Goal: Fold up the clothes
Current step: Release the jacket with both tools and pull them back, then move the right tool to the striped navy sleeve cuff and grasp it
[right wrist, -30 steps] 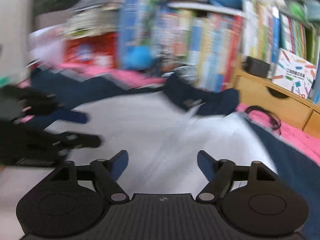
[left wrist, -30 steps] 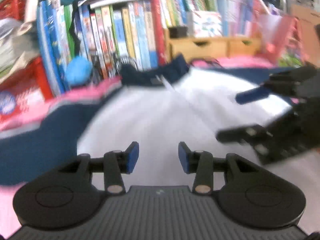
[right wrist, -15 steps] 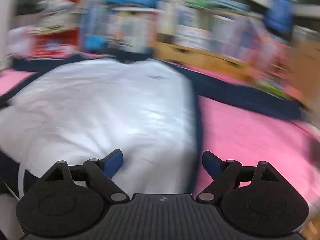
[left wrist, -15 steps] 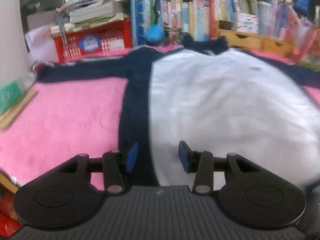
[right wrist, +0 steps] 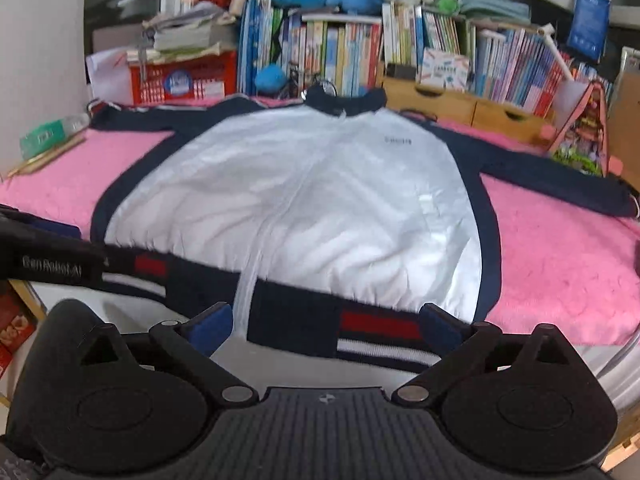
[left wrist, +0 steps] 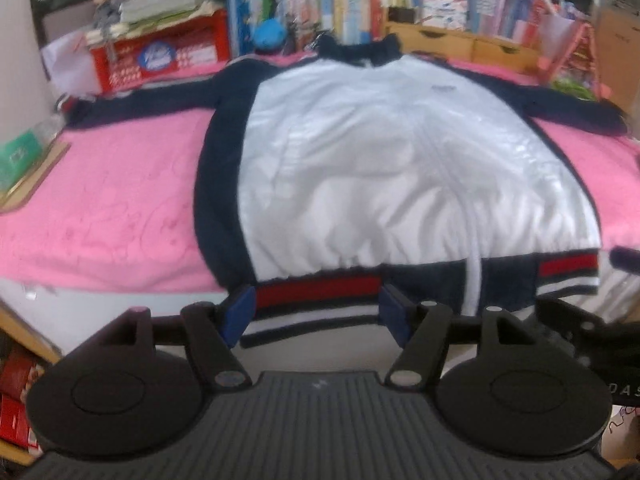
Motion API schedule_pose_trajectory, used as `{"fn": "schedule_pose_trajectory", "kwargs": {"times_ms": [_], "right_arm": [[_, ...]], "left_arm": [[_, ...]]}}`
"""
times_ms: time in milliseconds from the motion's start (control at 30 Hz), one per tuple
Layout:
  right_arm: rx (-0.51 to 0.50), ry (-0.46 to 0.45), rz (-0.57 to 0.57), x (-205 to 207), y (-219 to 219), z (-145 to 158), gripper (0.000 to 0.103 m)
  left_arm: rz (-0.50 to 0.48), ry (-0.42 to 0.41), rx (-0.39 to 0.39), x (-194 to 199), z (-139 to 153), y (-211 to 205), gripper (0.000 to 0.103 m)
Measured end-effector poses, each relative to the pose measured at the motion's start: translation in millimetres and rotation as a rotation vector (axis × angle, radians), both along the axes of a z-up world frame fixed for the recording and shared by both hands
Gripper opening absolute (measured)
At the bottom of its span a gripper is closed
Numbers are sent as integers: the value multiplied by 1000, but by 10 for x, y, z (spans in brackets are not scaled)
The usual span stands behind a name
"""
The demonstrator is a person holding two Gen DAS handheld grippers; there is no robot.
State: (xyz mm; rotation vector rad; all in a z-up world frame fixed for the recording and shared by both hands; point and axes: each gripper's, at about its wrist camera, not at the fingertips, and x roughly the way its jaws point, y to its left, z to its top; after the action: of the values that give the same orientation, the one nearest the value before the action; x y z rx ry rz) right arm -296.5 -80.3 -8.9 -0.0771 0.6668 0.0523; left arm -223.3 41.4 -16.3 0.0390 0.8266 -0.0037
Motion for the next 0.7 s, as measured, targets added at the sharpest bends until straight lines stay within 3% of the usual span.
{"fn": "schedule_pose_trajectory", "kwargs": {"times_ms": [700], "right_arm": [[-10,33,-36,76,-130,-110,100]], "left_arm": [[-15,15,24,-59,-49,-49,74]]}}
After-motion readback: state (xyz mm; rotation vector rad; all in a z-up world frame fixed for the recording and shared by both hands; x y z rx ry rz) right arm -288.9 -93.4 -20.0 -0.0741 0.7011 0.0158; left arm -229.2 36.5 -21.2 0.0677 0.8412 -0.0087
